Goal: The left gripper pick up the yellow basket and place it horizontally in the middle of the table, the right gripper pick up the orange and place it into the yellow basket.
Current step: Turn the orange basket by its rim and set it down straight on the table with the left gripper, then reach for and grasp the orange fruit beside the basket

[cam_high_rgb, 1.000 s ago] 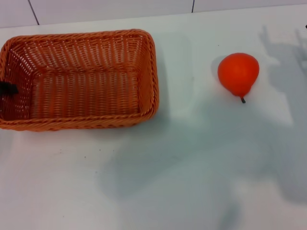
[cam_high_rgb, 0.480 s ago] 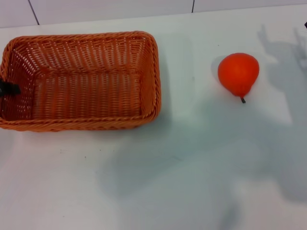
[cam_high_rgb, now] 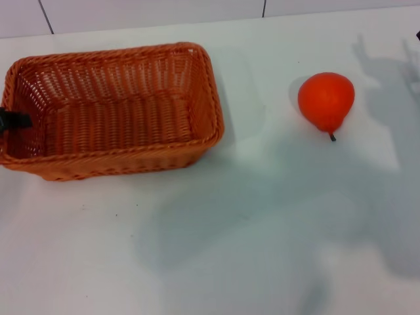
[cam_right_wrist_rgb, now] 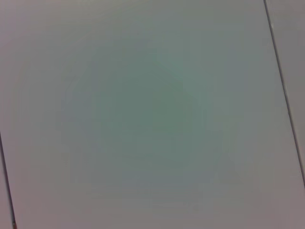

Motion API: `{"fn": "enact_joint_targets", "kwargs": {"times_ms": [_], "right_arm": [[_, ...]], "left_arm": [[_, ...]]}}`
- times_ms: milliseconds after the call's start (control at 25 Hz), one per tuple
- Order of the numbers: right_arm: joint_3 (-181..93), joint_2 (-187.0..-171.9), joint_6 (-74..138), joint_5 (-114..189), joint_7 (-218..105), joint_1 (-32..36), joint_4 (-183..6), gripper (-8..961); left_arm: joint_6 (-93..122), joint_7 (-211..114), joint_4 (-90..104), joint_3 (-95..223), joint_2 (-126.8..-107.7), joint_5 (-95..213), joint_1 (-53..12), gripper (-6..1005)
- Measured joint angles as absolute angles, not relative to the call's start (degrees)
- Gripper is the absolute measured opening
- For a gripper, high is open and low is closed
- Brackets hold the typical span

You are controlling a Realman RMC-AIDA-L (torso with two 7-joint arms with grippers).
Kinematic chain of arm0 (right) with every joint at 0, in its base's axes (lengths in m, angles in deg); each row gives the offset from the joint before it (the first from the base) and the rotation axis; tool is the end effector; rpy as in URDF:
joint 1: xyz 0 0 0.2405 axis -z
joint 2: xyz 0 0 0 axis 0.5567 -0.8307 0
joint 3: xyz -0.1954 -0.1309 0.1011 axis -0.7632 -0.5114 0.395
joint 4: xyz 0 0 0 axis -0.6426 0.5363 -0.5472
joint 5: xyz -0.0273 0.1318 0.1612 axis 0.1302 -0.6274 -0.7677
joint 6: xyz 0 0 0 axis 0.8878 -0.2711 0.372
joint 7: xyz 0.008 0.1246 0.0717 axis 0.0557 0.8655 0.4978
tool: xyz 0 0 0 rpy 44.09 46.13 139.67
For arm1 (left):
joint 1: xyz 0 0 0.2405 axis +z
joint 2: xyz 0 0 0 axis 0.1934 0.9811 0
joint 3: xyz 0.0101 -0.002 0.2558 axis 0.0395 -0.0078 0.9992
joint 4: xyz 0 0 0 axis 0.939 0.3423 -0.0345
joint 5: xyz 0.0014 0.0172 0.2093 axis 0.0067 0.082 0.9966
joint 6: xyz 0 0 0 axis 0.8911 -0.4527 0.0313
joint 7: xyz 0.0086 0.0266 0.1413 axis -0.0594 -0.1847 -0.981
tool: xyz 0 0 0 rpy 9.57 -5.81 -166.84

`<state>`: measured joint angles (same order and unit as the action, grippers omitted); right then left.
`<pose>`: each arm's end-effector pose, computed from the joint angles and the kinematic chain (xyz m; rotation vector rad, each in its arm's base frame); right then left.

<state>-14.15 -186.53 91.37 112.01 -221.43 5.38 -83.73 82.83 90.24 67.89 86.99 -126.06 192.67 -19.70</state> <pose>0.3574 0.3361 0.0226 -0.8329 -1.5057 -1.7451 -0.3122 0.3574 0.0672 -1.9108 -1.6266 -0.3363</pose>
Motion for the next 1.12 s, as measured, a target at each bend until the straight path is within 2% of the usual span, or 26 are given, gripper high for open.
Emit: {"fn": "enact_joint_targets", "kwargs": {"times_ms": [160,280,480,920,1120], "right_arm": [[-14.15,-186.53,91.34,112.01,-221.43,5.48,-83.70,902],[-14.15,-186.54,91.31,112.02,-221.43,5.55,-83.68,902],[-14.36,-186.60,91.30,112.03,-221.43,5.62,-83.65,901],[-15.14,-186.62,91.34,112.32,-221.35,5.24,-83.48,899],[-18.55,-186.54,91.04,112.37,-221.27,4.71,-82.31,898]], "left_arm": [[82.74,90.22,68.21,87.02,-126.06,192.30,-19.66,225],[82.72,89.75,68.38,87.00,-126.06,192.12,-19.65,439],[82.64,87.81,69.44,87.05,-126.08,189.37,-19.30,681],[81.24,83.86,74.58,87.41,-126.24,182.30,-16.90,896],[77.64,77.85,74.95,87.36,-126.44,171.24,-13.95,893]]}}
